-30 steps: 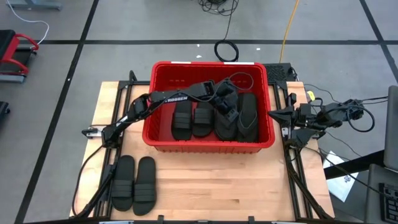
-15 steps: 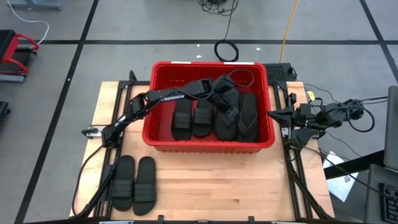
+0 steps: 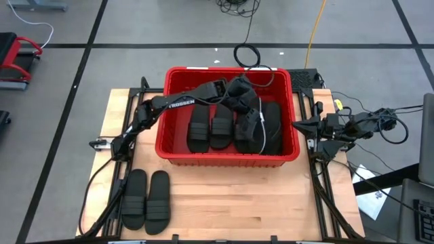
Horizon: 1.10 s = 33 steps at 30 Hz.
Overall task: Pick and place slides into bin
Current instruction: Put the right slipper into the bin
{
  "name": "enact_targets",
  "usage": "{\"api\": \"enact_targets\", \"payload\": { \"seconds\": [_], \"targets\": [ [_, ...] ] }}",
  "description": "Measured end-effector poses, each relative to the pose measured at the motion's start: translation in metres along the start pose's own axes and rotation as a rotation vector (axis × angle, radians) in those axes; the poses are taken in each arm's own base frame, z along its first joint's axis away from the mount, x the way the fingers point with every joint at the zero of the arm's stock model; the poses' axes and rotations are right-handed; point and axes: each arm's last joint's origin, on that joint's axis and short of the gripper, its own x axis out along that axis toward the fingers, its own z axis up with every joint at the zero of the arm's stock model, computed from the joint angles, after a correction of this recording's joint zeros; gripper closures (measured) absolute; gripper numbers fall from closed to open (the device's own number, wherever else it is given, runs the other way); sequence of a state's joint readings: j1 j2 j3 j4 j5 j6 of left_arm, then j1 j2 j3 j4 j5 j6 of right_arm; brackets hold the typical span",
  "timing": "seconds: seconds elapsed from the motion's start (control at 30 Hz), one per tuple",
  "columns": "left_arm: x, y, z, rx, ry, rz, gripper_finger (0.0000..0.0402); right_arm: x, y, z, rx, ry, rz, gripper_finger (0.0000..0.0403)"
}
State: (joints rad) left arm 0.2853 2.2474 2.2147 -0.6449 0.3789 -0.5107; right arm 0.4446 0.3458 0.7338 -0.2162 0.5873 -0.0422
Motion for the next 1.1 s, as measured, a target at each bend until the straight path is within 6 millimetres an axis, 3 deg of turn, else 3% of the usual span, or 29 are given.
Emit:
{"api": "enact_targets", "payload": {
  "seconds": [0.23, 0.4, 0.57, 0.93, 1.1],
  "targets": [
    [0.008, 0.001, -0.009, 0.025, 0.046, 0.017, 0.0156, 0.000, 0.002, -0.003, -0.012, 0.023, 0.069, 0.0403],
    [0.010, -0.003, -0.013, -0.018, 0.117, -0.090, 0.0156, 0.000, 0.002, -0.004, 0.003, 0.038, 0.070, 0.0403],
    [0.014, -0.008, -0.025, 0.071, 0.141, 0.032, 0.0156, 0.000, 0.002, -0.004, 0.003, 0.038, 0.068, 0.0403],
    [0.008, 0.007, -0.017, 0.055, 0.103, 0.112, 0.0156, 0.000, 0.002, -0.004, 0.016, 0.034, 0.066, 0.0403],
    [0.016, 0.007, -0.022, 0.063, 0.153, 0.050, 0.0156, 0.000, 0.002, -0.004, 0.034, 0.035, 0.065, 0.0403]
  ]
}}
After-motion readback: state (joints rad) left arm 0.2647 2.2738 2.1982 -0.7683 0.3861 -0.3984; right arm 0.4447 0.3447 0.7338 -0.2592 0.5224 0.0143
